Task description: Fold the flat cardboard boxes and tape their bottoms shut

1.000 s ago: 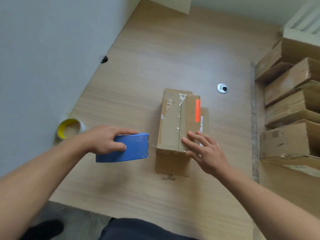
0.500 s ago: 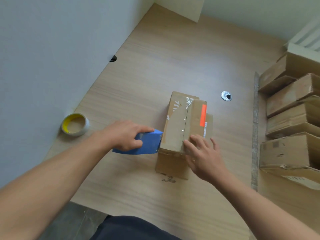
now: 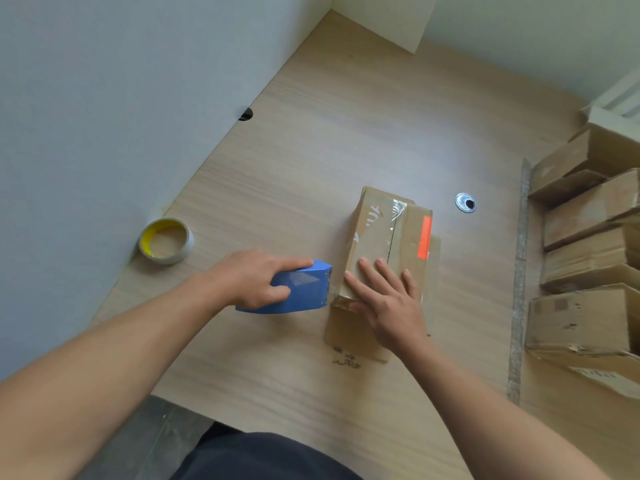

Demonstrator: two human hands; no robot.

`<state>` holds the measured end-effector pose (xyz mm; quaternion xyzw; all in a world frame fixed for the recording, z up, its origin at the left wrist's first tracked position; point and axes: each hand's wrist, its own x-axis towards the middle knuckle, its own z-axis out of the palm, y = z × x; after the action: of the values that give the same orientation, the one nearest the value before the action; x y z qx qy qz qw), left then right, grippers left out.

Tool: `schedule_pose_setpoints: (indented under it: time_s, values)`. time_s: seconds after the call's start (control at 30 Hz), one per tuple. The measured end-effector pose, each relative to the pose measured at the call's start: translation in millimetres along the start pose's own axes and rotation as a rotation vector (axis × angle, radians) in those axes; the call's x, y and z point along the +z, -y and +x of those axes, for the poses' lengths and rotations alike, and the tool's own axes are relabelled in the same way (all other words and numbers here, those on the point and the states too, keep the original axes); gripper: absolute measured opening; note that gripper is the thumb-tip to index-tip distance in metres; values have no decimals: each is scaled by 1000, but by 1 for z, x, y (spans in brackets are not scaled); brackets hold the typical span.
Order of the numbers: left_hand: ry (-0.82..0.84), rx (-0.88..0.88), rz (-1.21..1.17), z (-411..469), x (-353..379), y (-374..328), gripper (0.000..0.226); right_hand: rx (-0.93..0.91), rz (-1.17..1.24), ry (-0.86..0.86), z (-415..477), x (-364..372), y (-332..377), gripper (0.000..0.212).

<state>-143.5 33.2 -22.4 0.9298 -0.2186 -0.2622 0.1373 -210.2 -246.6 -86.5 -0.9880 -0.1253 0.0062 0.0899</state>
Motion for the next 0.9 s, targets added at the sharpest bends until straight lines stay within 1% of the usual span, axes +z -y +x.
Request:
schedule_pose_setpoints:
  time_s: [0.13,0.23,0.43,0.5,0.6,0.77,0.83,0.9]
  values:
    - [-7,5,49,-6,-7,2,62,25,56,35,2,-4,-2,51]
    - [-29,-10,108,-1,-12,-16,62,40,81,77,3,-5,-3,52]
    - [-72,-14,227,4,-15,-45,61,112,126,172,7,-15,4,65]
    - [-89,-33,257,0,-11,-48,60,146,148,162,8,-17,8,67]
    - [-131,-15,307,1,2,-57,57,184,167,146,8,-18,13,74]
    - [-106,-31,204,5,7,-44,60,261,236,129,12,-27,18,84]
    - [-110,-56,140,0,6,-35,62,285,189,140,19,-33,27,83]
    - [-126,-92,77,-2,4,-26,62,300,85,181,28,-35,41,85]
